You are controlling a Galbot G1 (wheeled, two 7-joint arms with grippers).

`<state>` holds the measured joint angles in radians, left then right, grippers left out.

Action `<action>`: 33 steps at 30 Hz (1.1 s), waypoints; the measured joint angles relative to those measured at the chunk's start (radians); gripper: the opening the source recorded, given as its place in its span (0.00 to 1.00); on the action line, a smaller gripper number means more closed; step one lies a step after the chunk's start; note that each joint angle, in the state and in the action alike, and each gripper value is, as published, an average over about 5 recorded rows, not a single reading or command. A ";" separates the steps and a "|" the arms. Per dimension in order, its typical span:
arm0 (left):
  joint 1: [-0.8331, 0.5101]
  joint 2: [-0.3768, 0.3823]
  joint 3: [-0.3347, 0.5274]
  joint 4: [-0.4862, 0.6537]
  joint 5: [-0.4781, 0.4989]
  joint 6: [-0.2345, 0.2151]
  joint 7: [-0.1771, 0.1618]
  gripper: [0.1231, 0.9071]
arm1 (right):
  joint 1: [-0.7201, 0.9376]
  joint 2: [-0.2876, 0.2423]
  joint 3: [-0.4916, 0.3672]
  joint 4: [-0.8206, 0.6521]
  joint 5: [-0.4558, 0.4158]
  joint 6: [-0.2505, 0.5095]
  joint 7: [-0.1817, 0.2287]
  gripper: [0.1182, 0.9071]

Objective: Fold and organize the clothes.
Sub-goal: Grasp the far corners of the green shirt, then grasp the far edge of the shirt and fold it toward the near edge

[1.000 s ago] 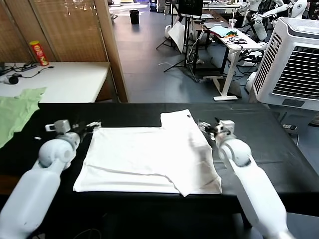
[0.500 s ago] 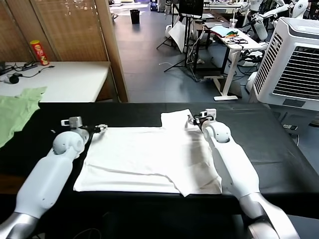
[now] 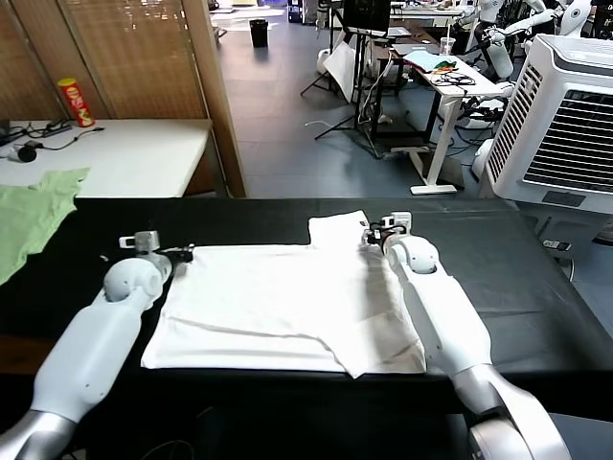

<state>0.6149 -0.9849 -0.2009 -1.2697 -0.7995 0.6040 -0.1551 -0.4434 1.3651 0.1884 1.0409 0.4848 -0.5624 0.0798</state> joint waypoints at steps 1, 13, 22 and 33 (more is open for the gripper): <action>0.000 0.000 0.000 0.000 0.001 -0.002 0.001 0.00 | -0.003 -0.002 0.000 0.007 0.003 0.006 0.000 0.01; 0.012 0.021 -0.022 -0.045 0.007 -0.027 -0.002 0.00 | -0.061 -0.043 0.035 0.144 0.032 0.076 -0.011 0.01; 0.062 0.083 -0.069 -0.168 -0.025 -0.033 -0.013 0.00 | -0.143 -0.130 0.064 0.307 0.123 0.044 -0.006 0.01; 0.261 0.201 -0.159 -0.417 -0.074 -0.043 -0.033 0.00 | -0.310 -0.256 0.089 0.559 0.209 -0.044 0.063 0.01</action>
<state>0.8759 -0.7843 -0.3595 -1.6866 -0.8732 0.5614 -0.1886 -0.7530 1.1089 0.2772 1.5995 0.6937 -0.6059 0.1430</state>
